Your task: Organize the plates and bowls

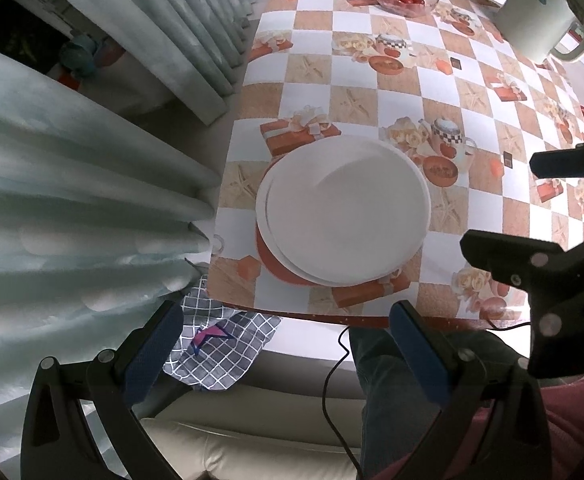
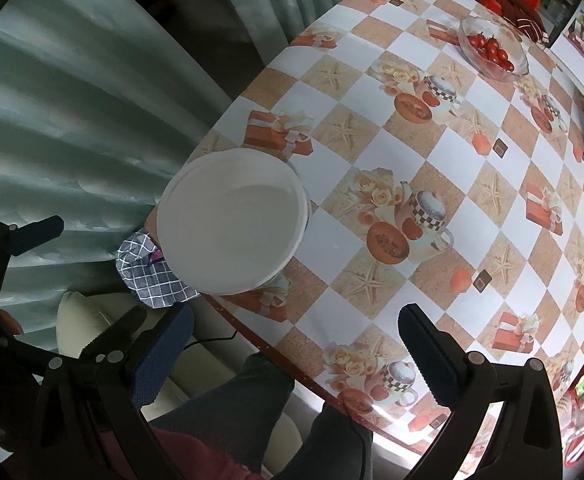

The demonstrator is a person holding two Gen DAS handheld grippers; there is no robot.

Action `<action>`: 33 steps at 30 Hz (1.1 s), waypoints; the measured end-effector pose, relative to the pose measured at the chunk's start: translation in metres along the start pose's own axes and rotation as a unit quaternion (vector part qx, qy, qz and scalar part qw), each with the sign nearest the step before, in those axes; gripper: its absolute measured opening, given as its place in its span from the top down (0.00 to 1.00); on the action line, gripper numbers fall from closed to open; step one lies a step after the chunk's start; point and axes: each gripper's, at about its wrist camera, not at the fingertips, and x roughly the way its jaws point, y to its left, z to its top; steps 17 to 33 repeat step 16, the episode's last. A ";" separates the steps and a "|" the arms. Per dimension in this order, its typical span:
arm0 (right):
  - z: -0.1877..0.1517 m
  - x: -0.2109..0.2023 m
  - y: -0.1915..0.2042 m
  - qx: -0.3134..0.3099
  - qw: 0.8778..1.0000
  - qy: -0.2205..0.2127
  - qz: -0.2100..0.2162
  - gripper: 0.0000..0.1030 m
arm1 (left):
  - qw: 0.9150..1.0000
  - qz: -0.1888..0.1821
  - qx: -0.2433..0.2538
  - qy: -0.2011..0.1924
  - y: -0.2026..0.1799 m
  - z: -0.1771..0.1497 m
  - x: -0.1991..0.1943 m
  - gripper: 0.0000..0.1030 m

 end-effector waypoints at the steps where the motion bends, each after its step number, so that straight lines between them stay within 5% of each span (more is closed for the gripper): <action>1: -0.001 0.001 -0.001 0.000 1.000 0.001 0.001 0.00 | 1.000 0.001 0.000 0.001 -0.001 0.000 0.001 0.00; 12: -0.005 0.002 -0.005 -0.001 1.000 0.003 0.006 0.00 | 1.000 0.007 -0.001 0.011 -0.008 0.002 0.006 0.00; 16: -0.008 0.003 -0.010 0.006 1.000 0.002 0.007 0.00 | 1.000 0.006 0.000 -0.029 -0.009 0.003 0.000 0.00; 33: -0.008 0.003 -0.010 0.006 1.000 0.002 0.007 0.00 | 1.000 0.006 0.000 -0.029 -0.009 0.003 0.000 0.00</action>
